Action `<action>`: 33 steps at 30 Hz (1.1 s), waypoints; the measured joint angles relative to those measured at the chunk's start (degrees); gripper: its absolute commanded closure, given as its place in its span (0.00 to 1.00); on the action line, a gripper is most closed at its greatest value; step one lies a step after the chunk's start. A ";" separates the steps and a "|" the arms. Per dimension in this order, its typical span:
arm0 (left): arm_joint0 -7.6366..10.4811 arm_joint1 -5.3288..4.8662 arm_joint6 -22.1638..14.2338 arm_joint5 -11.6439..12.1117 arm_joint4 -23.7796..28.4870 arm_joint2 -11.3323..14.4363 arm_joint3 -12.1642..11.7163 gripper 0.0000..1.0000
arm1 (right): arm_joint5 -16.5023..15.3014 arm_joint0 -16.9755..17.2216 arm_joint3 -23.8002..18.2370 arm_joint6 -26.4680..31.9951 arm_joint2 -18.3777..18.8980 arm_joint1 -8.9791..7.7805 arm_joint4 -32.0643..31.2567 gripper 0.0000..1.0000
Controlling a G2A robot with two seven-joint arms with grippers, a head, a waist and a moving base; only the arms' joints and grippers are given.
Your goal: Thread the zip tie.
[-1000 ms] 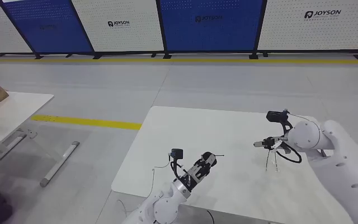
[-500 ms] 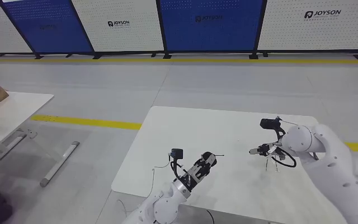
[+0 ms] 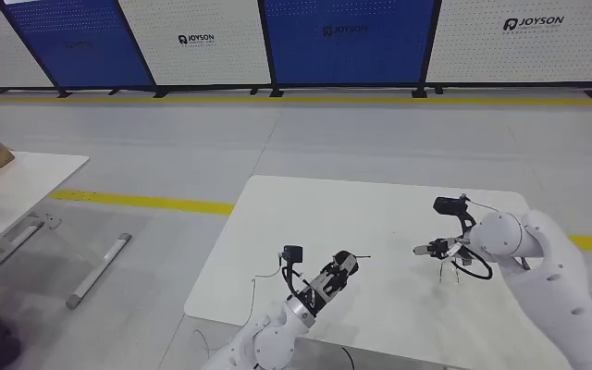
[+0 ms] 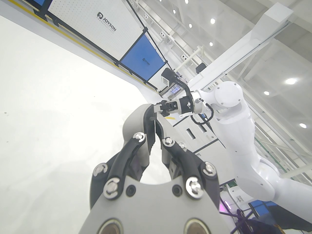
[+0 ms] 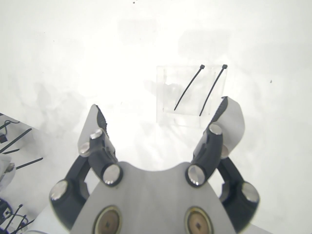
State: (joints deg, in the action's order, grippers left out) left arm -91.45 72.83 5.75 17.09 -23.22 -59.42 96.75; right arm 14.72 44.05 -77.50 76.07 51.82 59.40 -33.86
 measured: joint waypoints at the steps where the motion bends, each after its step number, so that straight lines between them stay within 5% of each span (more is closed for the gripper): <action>1: 0.00 0.00 0.00 0.00 0.00 0.00 0.00 1.00 | 0.00 0.20 -0.16 0.18 0.31 -0.10 -0.06 0.20; 2: 0.00 0.00 0.00 0.00 0.00 0.00 0.00 1.00 | 0.07 0.41 -0.33 0.47 0.59 -0.21 -0.28 0.24; 3: 0.00 0.00 0.00 0.00 0.00 0.00 0.00 1.00 | 0.22 0.53 -0.42 0.73 0.72 -0.27 -0.51 0.48; 4: 0.00 0.00 0.00 0.00 0.00 0.00 0.00 1.00 | 0.39 0.61 -0.47 1.04 0.76 -0.32 -0.81 0.53; 9: 0.00 0.00 0.00 0.00 0.00 0.00 0.00 1.00 | 0.68 0.37 0.75 2.86 0.11 -0.20 -1.93 0.53; 13: 0.00 0.00 0.00 0.00 0.00 0.00 0.00 1.00 | 0.74 -0.42 2.60 3.09 -0.65 0.19 -2.12 0.64; 23: 0.00 0.00 0.00 0.00 0.00 0.00 0.00 1.00 | 2.82 -3.50 7.63 3.57 -4.09 1.49 -2.48 0.57; 33: 0.00 0.00 0.00 0.00 0.00 0.00 0.00 1.00 | 3.71 -5.54 11.28 3.57 -6.02 2.67 -2.61 0.74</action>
State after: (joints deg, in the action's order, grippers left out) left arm -91.45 72.83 5.75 17.09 -23.22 -59.42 96.75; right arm 18.44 38.52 -66.21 79.64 45.80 62.06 -36.47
